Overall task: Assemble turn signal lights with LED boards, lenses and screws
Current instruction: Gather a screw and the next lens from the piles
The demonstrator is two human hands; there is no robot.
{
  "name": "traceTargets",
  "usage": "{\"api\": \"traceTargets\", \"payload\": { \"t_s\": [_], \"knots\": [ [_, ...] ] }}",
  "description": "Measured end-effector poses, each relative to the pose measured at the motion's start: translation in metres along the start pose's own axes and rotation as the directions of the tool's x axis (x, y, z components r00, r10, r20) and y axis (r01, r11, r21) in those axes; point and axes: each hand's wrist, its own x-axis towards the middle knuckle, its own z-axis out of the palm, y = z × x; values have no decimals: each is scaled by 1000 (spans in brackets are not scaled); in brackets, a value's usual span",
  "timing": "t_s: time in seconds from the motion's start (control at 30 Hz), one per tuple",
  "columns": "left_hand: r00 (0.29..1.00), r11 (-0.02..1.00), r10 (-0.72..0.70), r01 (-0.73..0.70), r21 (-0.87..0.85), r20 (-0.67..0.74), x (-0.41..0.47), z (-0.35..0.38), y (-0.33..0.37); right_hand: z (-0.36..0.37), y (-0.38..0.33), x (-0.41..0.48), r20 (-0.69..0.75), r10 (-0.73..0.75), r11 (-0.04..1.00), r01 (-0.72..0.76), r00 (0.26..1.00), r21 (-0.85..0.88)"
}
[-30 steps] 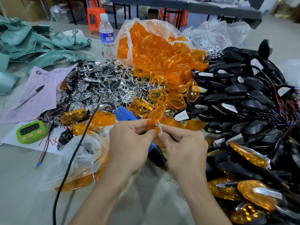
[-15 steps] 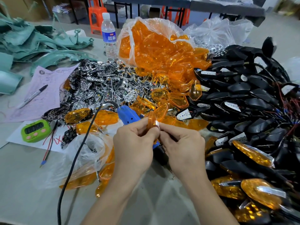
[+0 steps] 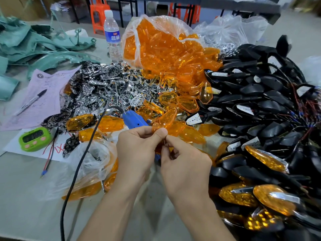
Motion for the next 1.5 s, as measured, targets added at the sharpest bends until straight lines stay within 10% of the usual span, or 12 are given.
{"api": "traceTargets", "payload": {
  "t_s": [0.13, 0.53, 0.73, 0.83, 0.93, 1.3, 1.37, 1.43, 1.5],
  "knots": [
    [995, 999, -5, 0, -54, -96, -4, 2, -1, -4, -2, -3, 14, 216, 945, -212, 976, 249],
    [995, 963, -51, 26, -268, -87, -6, 1, 8, -10, 0, -1, 57, 268, 926, -273, 962, 259],
    [993, 933, -87, 109, -344, 77, -5, -6, 15, -20, 13, 8, 333, 430, 635, -543, 839, 549],
    [978, 913, -99, 162, -375, 182, -5, -8, 15, -25, 12, 11, 638, 273, 253, -693, 720, 674],
    [972, 915, -76, 156, -373, 221, -5, -9, 17, -22, 13, 9, 633, 163, 184, -654, 757, 734],
    [957, 941, -106, 184, -283, 270, -1, -15, 14, -20, 20, 14, 651, 202, 308, -678, 732, 667],
    [960, 982, -90, 130, -135, 265, 4, -25, 11, -24, 25, 15, 679, 206, 549, -658, 704, 515],
    [970, 996, -40, 19, 88, 240, 12, -39, 4, -25, 31, 12, 604, 202, 879, -415, 771, 236],
    [975, 978, -11, -36, 205, 222, 18, -50, 0, -24, 26, 6, 572, 113, 992, -126, 812, -18]
  ]
}}
